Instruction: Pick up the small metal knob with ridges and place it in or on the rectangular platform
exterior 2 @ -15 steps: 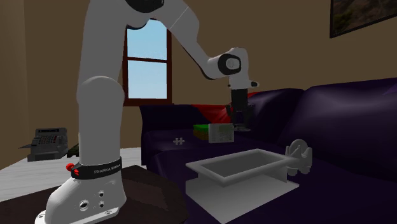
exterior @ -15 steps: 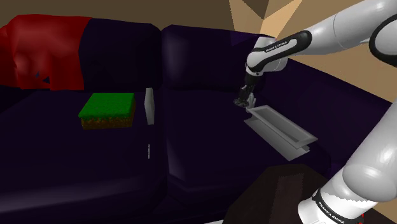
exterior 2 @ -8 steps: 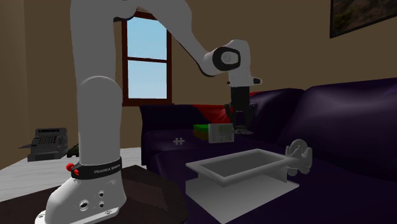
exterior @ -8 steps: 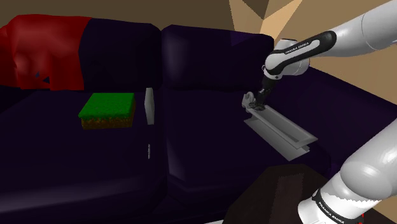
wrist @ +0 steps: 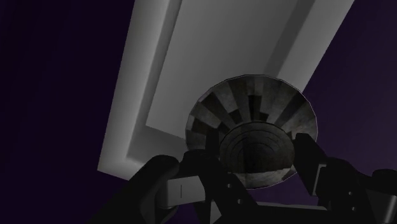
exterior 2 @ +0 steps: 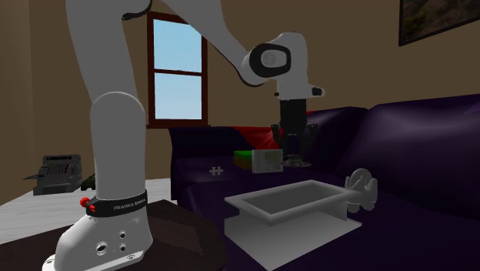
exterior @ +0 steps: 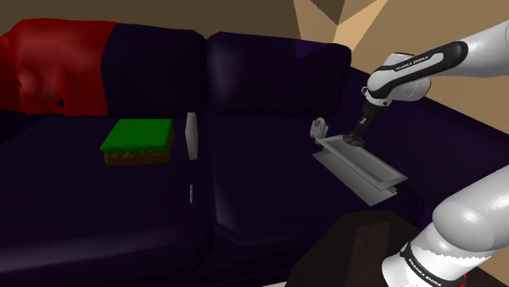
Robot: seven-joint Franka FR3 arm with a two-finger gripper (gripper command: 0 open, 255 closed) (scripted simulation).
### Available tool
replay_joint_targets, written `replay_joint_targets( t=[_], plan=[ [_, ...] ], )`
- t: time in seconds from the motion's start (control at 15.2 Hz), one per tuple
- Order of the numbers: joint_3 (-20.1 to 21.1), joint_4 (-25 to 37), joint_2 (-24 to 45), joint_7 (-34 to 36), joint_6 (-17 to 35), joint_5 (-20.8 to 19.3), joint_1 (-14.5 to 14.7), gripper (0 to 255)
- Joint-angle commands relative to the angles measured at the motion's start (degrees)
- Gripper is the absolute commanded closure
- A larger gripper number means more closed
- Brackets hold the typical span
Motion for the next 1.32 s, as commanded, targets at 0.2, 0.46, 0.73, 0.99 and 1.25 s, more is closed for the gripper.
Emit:
replay_joint_targets(
  t=[0.2,0.46,0.73,0.99,1.25],
  plan=[
    [-3.44,-3.36,-1.99,-5.17,1.38,-1.32,-2.68,255],
    [-3.86,-4.76,0.17,-5.95,4.84,-0.48,-2.42,255],
    [-4.25,-5.95,2.58,-6.94,8.31,0.66,-2.10,255],
    [-4.60,-6.92,5.26,-8.21,11.79,2.20,-1.72,255],
    [-4.70,-7.26,6.46,-8.84,13.24,2.99,-1.56,255]
  ],
)
